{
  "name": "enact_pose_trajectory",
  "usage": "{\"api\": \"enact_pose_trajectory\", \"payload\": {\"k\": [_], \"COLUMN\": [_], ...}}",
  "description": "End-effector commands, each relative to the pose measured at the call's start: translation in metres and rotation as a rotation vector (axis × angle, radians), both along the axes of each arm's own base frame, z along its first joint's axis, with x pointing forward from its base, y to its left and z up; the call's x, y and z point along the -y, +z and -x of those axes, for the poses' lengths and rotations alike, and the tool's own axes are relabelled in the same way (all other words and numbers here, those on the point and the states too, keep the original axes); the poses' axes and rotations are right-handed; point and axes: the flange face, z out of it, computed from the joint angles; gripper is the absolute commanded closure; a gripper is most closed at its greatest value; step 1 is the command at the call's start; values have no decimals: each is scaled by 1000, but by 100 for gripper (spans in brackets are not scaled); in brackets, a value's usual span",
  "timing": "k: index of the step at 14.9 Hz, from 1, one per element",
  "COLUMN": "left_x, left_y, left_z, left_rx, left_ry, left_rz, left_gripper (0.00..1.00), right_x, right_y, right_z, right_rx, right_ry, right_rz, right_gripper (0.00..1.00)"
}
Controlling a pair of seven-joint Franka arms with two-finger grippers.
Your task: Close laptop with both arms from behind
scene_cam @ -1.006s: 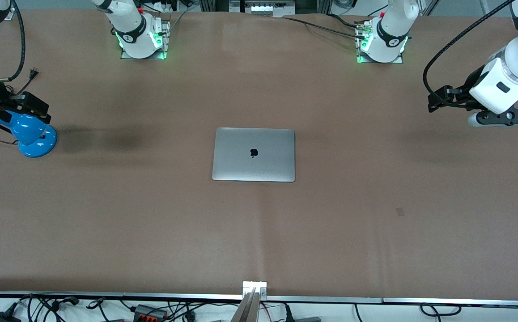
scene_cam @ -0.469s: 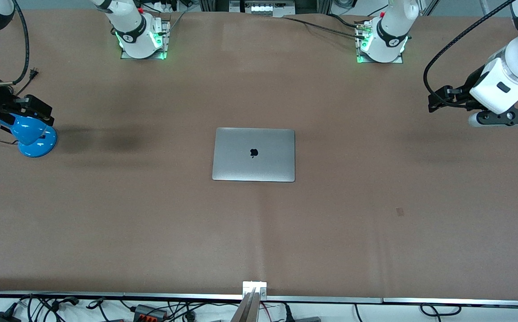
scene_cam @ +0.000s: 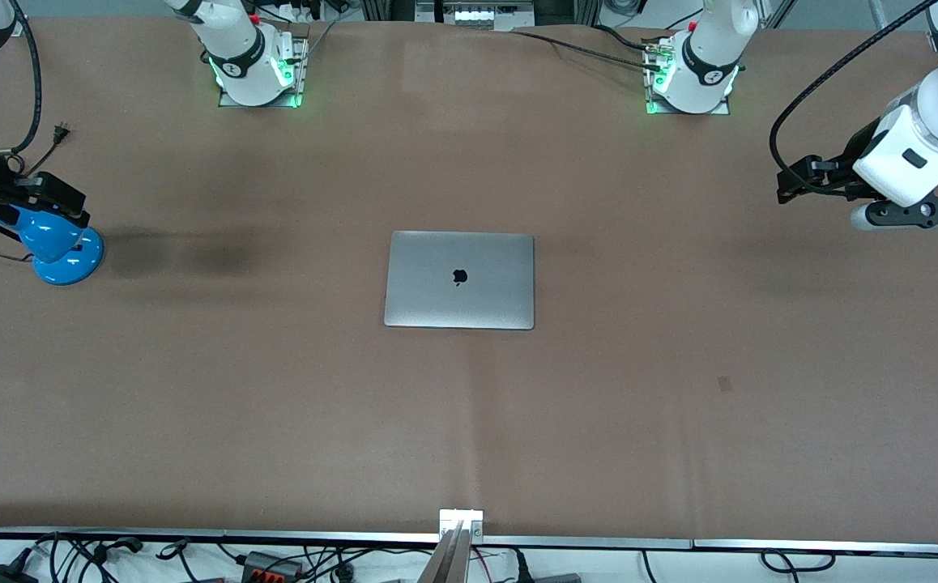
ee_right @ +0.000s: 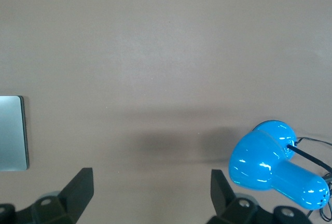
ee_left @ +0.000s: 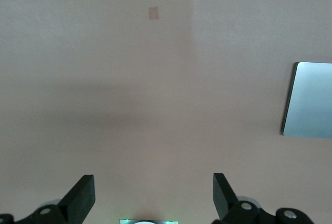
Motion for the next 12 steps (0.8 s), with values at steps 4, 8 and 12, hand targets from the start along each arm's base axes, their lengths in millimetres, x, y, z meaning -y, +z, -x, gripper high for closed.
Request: {"api": "enact_pose_trajectory", "payload": {"k": [4,8,12], "left_x": [0,-1,0], "left_y": [5,4,4], "left_z": [5,5,5], "left_rx": [10,7,7], "left_ry": [6,8,6], "left_rz": [-2,-2,-2], "left_gripper": [0,0,0], "right_x": [-2,-4,-6], "right_y": [6,4,16], "right_z": [8,11,22], "right_rx": [-19,-42,-47], "right_ry": [-7,6,15], "right_rz": [-17,-17,-16], "right_gripper": [0,0,0]}}
